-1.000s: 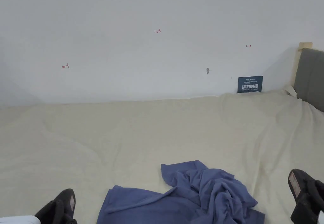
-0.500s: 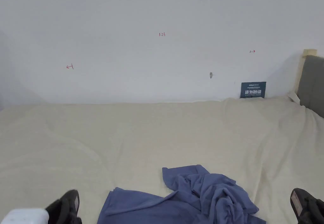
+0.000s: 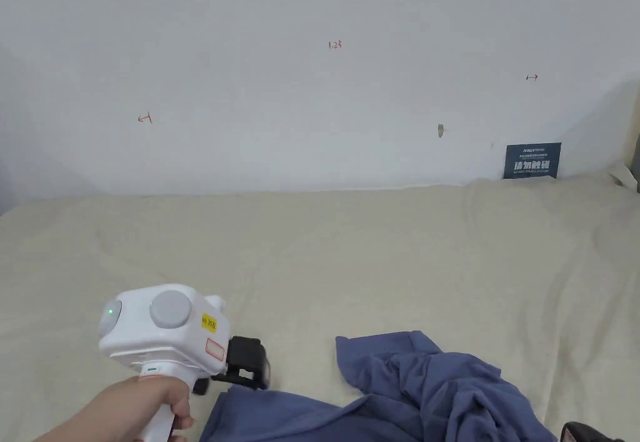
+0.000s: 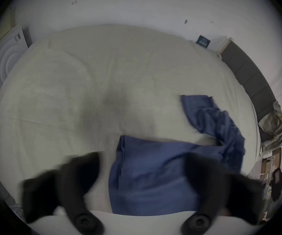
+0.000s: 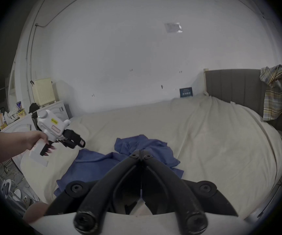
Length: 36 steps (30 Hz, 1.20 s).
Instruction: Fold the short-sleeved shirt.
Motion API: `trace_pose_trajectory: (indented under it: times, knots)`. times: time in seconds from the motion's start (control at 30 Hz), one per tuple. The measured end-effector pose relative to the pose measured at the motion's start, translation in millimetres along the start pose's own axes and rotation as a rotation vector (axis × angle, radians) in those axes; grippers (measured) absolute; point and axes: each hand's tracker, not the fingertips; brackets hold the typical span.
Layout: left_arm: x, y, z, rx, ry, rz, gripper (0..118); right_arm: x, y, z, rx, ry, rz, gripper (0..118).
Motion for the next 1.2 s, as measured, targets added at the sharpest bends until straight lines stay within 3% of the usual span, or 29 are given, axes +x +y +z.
trace_pose_trajectory:
  times: [0.23,0.33,0.47,0.57,0.63,0.7,0.77,0.87,0.93,1.03,1.1,1.17,1.2]
  knots:
    - [-8.8,-3.4,-64.5,-0.098,-0.017,0.044,114,8.3,-9.7,-33.2,-0.082,0.000,0.001,0]
    - [16.7,-16.5,-59.8,-0.092,0.068,-0.068,114,8.0,-13.1,-42.6,-0.105,0.009,-0.026,0]
    - [6.5,-6.9,-76.6,-0.123,0.100,-0.027,113,4.4,-16.2,-45.1,-0.112,0.027,-0.047,0]
    - [11.7,-5.9,-73.0,-0.166,0.122,-0.118,108,0.7,-17.8,-42.6,-0.116,0.041,-0.045,0]
    - [13.3,-4.2,-60.2,-0.134,0.121,-0.133,70,0.3,-18.3,-38.9,-0.117,0.049,-0.044,0]
    - [10.2,-4.1,-47.2,-0.050,0.099,-0.190,5,1.3,-18.5,-35.9,-0.114,0.051,-0.039,0]
    - [6.7,-7.8,-46.0,-0.067,0.123,-0.201,5,3.4,-17.4,-34.4,-0.110,0.049,-0.036,0]
    - [8.5,-21.9,-33.1,-0.092,0.024,-0.157,5,8.1,-13.1,-35.5,-0.099,0.042,-0.033,0]
    - [4.8,-26.5,-24.6,-0.021,0.024,-0.167,5,11.4,-0.5,-41.3,-0.085,0.041,-0.018,0]
    - [-7.2,-38.5,-3.8,0.079,-0.040,-0.084,5,15.9,45.0,-71.5,-0.066,0.073,0.071,0]
    - [-8.5,-53.7,10.2,0.114,-0.063,-0.050,5,19.3,79.4,-114.5,-0.169,0.132,0.073,0]
    - [-9.5,-64.3,13.1,0.114,-0.060,-0.066,5,27.4,106.5,-174.7,-0.410,0.228,0.000,0]
    - [-7.1,-70.8,15.3,0.127,-0.058,-0.070,5,31.3,118.1,-210.1,-0.536,0.229,-0.061,0]
